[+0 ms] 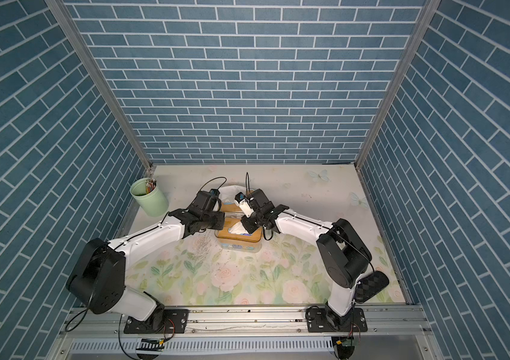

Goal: Put the tissue paper into the tissue box
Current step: Pull the paper towel from the tissue box.

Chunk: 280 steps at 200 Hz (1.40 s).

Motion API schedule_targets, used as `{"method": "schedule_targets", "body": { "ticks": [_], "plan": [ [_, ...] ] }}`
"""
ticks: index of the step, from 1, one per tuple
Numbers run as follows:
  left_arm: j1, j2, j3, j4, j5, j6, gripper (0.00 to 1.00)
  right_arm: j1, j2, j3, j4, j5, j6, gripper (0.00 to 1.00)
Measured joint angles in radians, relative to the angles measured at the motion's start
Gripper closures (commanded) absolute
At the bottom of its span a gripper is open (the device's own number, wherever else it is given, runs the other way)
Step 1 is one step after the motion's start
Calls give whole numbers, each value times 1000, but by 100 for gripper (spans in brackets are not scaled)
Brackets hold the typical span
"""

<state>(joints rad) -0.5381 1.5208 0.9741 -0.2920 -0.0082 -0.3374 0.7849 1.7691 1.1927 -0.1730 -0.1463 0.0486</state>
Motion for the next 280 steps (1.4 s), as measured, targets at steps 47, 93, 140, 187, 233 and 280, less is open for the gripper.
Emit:
{"method": "schedule_targets", "body": {
  "ticks": [47,93,140,187,233,280],
  "plan": [
    [0,1,0,2,-6,-9,100,-40,-56,-28,-1,-100,13,52],
    [-5,2,0,3,-3,6,100,-46,-161,-17,-102,-100,-98,32],
    [-5,2,0,2,-3,9,100,-12,-169,-10,-245,-6,-175,25],
    [-5,2,0,2,-3,8,100,37,-160,19,-333,89,-217,25],
    [-5,2,0,2,-2,7,100,48,-112,53,-348,146,-242,29],
    [-5,2,0,3,4,-4,100,51,-77,57,-330,150,-268,36]
  ]
}}
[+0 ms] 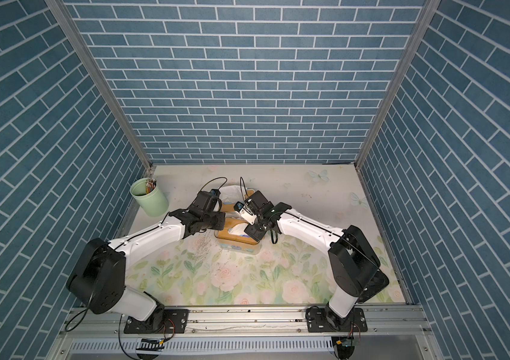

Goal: Put the tissue paper into the tissue box
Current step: Pull the paper towel from the tissue box.

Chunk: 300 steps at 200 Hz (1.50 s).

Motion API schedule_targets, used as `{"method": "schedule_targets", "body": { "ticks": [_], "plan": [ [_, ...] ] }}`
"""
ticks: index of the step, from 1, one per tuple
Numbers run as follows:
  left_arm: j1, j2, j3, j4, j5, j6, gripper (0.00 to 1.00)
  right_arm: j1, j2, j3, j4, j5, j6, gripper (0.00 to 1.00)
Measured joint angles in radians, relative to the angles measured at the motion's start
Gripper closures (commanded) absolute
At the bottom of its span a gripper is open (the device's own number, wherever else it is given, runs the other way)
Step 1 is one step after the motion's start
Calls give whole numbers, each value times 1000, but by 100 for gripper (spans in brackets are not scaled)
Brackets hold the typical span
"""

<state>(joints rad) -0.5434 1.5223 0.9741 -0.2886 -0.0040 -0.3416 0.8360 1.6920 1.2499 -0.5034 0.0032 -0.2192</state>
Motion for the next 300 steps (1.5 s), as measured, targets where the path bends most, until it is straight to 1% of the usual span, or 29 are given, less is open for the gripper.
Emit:
{"method": "schedule_targets", "body": {
  "ticks": [35,78,100,129,151,193,224,275,300],
  "plan": [
    [0,0,0,2,8,-6,100,0,14,-4,63,-12,-8,48],
    [0,0,0,2,11,-7,100,0,24,-30,171,-34,-5,67],
    [0,0,0,2,16,-6,100,0,35,-37,211,-46,3,71],
    [0,0,0,2,18,-6,100,0,47,-38,249,-82,8,75],
    [0,0,-1,3,20,-6,100,-6,51,-42,274,-118,24,81],
    [0,-4,-8,14,20,-7,100,-34,51,-69,314,-197,79,100],
    [0,-5,-8,14,20,-10,100,-64,51,-82,341,-232,132,100],
    [0,-9,-15,19,19,-26,100,-105,51,-107,377,-255,249,100],
    [0,-9,-16,19,16,-29,100,-107,36,-113,377,-280,266,84]
  ]
}}
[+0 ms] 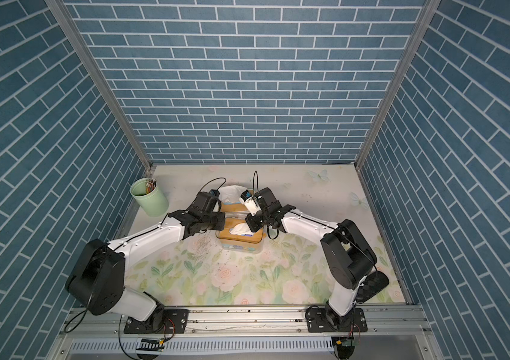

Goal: Put the tissue paper into the tissue box
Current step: Pull the paper towel from the tissue box.

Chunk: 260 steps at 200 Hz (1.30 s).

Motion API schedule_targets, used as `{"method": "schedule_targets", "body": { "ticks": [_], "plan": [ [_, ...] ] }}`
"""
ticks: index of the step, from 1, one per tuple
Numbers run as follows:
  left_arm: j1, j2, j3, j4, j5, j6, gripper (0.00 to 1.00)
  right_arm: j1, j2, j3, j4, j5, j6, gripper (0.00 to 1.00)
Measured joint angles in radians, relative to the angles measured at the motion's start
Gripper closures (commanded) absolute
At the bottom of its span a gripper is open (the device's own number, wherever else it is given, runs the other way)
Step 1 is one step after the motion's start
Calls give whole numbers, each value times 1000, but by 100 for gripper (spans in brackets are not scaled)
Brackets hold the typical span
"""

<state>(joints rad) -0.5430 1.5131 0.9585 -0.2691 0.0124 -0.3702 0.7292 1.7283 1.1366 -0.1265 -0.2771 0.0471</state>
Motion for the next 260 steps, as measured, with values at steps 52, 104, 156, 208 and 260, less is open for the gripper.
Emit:
{"method": "schedule_targets", "body": {
  "ticks": [52,104,156,208,260],
  "plan": [
    [-1,0,0,0,8,1,100,9,-150,-11,-95,15,-100,47],
    [-1,0,0,-1,8,1,100,63,-204,3,-263,146,-210,30],
    [-1,0,0,-1,8,1,100,115,-130,51,-357,271,-262,30],
    [-3,0,0,-1,8,1,100,134,-52,80,-360,315,-288,36],
    [-3,0,0,-1,11,0,100,135,-14,79,-256,303,-290,53]
  ]
}}
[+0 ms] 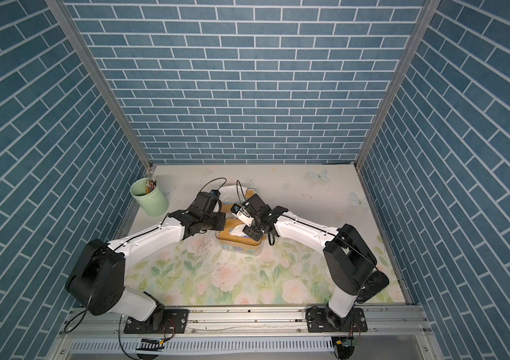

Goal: Put the tissue paper into the tissue box
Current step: Pull the paper towel from the tissue box.

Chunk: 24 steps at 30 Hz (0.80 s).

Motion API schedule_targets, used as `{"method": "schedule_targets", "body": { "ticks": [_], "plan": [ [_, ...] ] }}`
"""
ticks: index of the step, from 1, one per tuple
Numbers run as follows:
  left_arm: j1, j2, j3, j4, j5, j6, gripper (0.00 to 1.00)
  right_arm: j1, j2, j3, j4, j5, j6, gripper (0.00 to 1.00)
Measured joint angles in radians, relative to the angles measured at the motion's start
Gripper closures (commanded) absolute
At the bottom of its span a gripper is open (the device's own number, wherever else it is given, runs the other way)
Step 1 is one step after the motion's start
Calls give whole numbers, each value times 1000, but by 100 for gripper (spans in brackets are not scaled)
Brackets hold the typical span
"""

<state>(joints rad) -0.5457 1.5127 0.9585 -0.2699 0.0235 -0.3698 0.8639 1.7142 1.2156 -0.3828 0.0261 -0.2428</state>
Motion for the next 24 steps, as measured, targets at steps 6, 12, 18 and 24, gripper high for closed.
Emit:
{"method": "schedule_targets", "body": {
  "ticks": [6,12,18,24],
  "plan": [
    [0,0,0,0,0,0,100,-5,0,-18,110,-24,22,62],
    [0,-2,-5,11,-1,-15,100,-37,-8,-43,178,-56,106,62],
    [0,-12,-23,31,-6,-46,99,-108,-97,-120,225,-227,184,41],
    [-13,-59,-56,39,21,-90,64,-171,-246,-220,298,-460,228,31]
  ]
}}
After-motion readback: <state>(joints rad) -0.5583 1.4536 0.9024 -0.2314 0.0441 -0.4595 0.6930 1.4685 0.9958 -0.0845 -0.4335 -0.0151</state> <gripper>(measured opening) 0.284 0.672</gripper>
